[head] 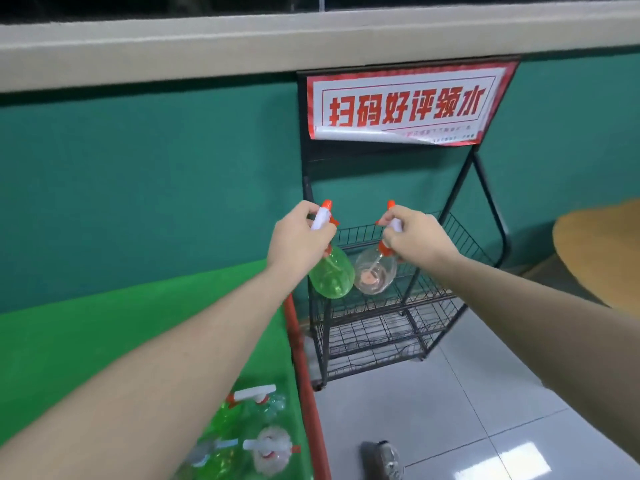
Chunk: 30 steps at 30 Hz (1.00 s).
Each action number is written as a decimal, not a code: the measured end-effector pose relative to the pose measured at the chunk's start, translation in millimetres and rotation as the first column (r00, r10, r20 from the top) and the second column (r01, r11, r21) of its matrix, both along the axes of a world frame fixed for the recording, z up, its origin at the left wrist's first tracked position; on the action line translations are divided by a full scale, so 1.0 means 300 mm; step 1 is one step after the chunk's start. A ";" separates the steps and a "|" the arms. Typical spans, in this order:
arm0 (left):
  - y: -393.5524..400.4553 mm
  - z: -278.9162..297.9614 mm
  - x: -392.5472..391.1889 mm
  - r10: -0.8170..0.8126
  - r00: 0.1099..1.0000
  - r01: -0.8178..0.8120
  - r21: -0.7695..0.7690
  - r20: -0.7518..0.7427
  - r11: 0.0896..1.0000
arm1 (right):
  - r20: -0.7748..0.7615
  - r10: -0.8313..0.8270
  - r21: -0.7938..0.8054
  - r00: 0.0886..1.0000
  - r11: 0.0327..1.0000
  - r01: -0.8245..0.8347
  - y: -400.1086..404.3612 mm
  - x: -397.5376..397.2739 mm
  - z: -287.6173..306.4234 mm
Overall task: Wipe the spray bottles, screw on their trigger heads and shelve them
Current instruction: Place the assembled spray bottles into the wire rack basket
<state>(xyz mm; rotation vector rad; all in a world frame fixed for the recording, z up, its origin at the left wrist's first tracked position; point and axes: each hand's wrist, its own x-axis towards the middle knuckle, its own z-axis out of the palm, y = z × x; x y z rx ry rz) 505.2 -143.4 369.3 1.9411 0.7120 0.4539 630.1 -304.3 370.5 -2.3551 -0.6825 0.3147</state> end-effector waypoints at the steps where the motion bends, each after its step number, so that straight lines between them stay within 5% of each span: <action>1: -0.006 -0.014 0.053 0.010 1.000 -0.010 -0.012 -0.004 1.000 | -0.012 0.007 -0.004 1.000 1.000 -0.007 0.006 0.050 -0.015; 13: 0.033 -0.366 0.656 0.134 0.944 -0.156 -0.049 -0.302 0.987 | -0.242 0.217 -0.057 0.946 0.970 -0.237 0.243 0.612 -0.404; 30: 0.172 -0.674 0.846 0.302 0.853 -0.397 -0.151 -0.426 0.905 | -0.341 0.318 -0.005 0.885 0.940 -0.340 0.439 0.798 -0.714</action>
